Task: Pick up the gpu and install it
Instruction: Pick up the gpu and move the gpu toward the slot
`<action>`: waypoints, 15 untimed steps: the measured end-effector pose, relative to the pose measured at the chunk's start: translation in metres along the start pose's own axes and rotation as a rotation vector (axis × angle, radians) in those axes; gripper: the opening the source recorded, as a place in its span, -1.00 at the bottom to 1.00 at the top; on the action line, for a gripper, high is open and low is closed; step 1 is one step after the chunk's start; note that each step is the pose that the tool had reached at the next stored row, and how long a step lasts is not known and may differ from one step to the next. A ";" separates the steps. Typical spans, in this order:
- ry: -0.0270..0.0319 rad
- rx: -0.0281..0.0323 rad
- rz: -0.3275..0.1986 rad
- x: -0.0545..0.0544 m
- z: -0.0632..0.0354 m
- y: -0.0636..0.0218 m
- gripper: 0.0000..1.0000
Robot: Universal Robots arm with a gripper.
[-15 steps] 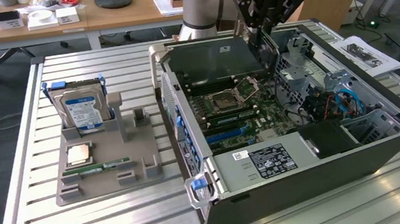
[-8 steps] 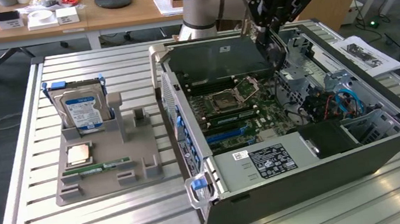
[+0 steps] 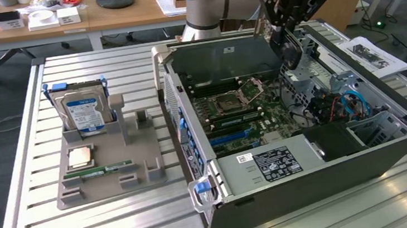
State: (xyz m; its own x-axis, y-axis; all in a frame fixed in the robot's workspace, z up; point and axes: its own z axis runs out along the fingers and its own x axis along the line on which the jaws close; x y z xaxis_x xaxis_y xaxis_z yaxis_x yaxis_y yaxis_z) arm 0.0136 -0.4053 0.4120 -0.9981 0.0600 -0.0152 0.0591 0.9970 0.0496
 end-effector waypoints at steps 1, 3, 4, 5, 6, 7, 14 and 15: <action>0.0000 0.0001 0.000 -0.003 0.0001 0.0002 -0.47; 0.0000 0.0001 0.000 -0.007 0.0003 0.0005 -0.47; 0.0000 0.0000 0.000 -0.008 0.0005 0.0006 -0.47; -0.0001 0.0000 0.000 -0.010 0.0006 0.0008 -0.47; -0.0001 0.0000 0.000 -0.012 0.0006 0.0009 -0.47; -0.0001 -0.0001 0.000 -0.014 0.0007 0.0011 -0.47; -0.0001 -0.0002 0.000 -0.016 0.0008 0.0011 -0.47; -0.0001 -0.0001 0.000 -0.016 0.0008 0.0007 -0.47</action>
State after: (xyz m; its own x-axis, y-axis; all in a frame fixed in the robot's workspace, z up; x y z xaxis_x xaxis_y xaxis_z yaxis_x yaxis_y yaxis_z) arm 0.0295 -0.4056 0.4115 -0.9981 0.0601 -0.0153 0.0592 0.9970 0.0497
